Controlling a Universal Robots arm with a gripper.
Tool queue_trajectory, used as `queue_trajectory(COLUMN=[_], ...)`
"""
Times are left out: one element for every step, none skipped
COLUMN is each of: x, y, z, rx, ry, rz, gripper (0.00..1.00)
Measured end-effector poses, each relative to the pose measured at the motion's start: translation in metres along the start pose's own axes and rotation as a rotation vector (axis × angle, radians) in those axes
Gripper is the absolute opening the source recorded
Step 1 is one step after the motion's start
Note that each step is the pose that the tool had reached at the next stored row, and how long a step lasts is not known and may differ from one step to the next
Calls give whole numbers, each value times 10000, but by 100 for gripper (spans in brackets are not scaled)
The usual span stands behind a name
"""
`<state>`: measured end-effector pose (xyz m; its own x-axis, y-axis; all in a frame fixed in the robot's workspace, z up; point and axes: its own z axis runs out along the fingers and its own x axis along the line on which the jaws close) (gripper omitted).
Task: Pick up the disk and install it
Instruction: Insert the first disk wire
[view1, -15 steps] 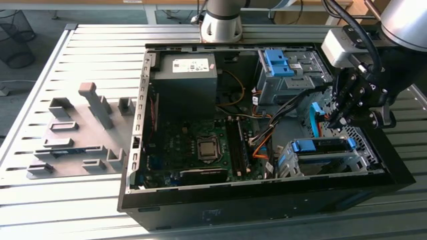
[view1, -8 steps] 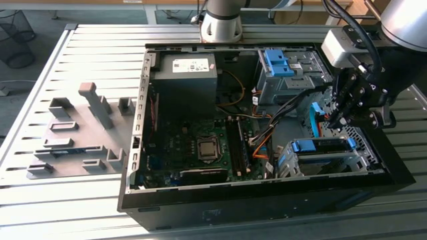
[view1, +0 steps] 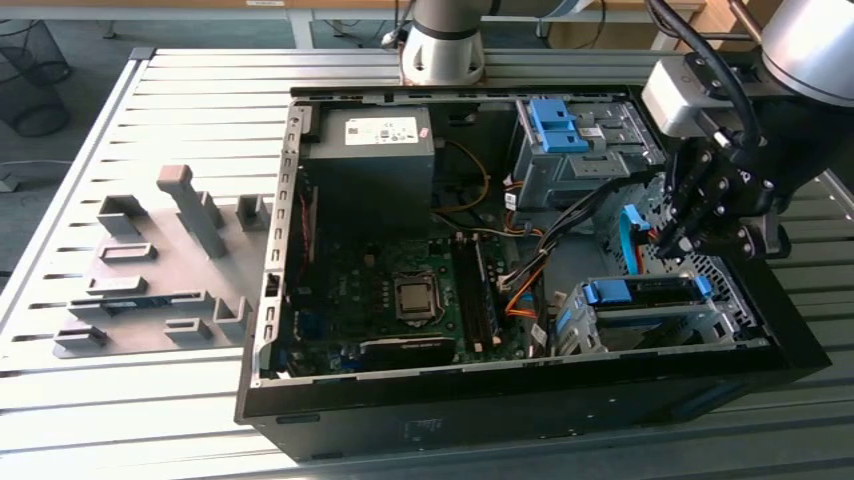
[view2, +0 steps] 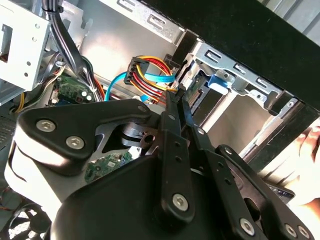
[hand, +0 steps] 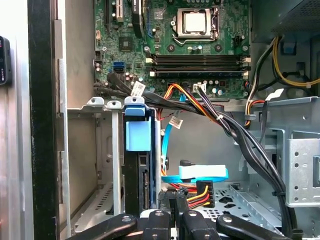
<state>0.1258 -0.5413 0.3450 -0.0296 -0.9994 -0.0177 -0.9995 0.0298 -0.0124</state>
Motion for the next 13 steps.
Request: queue_trajectory(x=[34,59,74,86,93,102,113,123,130,138,149,160,167], y=[-1,-1,-1,-2,-2,-2,-2,-2,-2,-2,-1,-1,-1], z=[6,12,16,21,26,29,31,33,36,39,41,44,46], rx=[0,-1,0,0,-1,0,0,-1,-1,-1,-1,-1,-1], ry=[-4,-5,-4,-2,-3,-4,-2,-1,-3,-4,-2,-3,-2], rz=[0,1,-4,-10,-11,-13,-15,-18,-19,-20,-20,-20,-21], gripper=[16,16,16,16,16,16,16,16,16,16,16,16,16])
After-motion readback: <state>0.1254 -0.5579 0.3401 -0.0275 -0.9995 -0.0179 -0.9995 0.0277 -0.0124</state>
